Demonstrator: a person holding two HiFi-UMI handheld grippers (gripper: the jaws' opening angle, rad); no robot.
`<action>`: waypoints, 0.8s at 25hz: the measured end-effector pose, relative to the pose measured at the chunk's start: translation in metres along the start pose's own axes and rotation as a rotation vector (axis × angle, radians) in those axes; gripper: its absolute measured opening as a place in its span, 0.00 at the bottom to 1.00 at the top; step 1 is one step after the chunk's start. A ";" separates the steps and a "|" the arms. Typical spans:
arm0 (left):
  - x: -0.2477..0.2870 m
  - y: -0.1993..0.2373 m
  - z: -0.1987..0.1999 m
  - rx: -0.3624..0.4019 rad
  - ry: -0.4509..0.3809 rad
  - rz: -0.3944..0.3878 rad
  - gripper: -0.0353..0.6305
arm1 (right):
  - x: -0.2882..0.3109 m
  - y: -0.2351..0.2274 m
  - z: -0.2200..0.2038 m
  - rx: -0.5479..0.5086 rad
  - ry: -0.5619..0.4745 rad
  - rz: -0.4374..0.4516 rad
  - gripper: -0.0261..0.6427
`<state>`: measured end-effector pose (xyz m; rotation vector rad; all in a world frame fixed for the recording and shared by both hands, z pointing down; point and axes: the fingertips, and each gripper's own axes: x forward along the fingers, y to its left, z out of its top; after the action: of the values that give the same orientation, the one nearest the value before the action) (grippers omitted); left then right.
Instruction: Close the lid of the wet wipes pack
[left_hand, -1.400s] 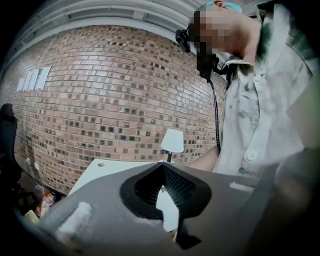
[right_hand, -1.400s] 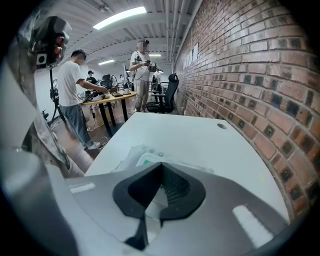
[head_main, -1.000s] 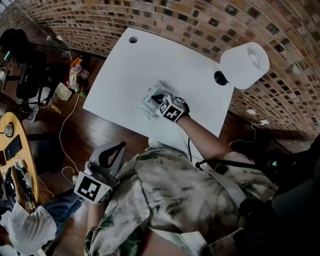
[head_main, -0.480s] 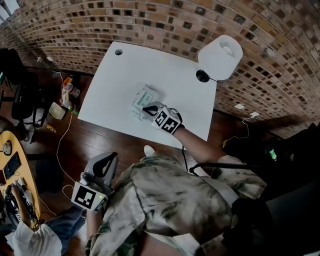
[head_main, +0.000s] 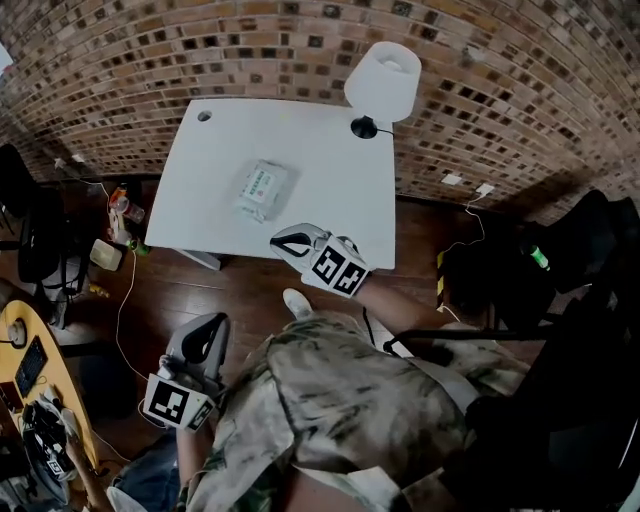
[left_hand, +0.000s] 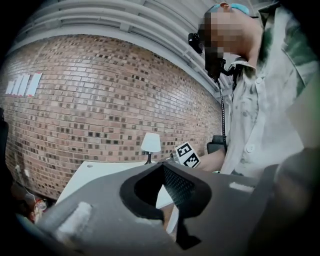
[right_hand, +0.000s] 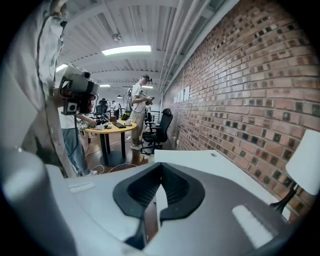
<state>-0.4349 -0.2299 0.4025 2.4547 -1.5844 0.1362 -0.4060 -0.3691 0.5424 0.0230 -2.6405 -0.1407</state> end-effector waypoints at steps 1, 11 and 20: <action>-0.004 -0.007 -0.002 0.001 0.000 -0.013 0.06 | -0.010 0.010 0.004 0.002 -0.016 -0.008 0.04; -0.024 -0.083 -0.034 -0.015 0.028 -0.148 0.06 | -0.113 0.097 0.025 0.038 -0.105 -0.090 0.04; 0.005 -0.173 -0.031 0.034 0.034 -0.215 0.06 | -0.212 0.143 0.010 0.036 -0.167 -0.097 0.04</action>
<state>-0.2742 -0.1589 0.4110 2.6139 -1.3039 0.1699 -0.2232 -0.2167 0.4481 0.1579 -2.8092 -0.1330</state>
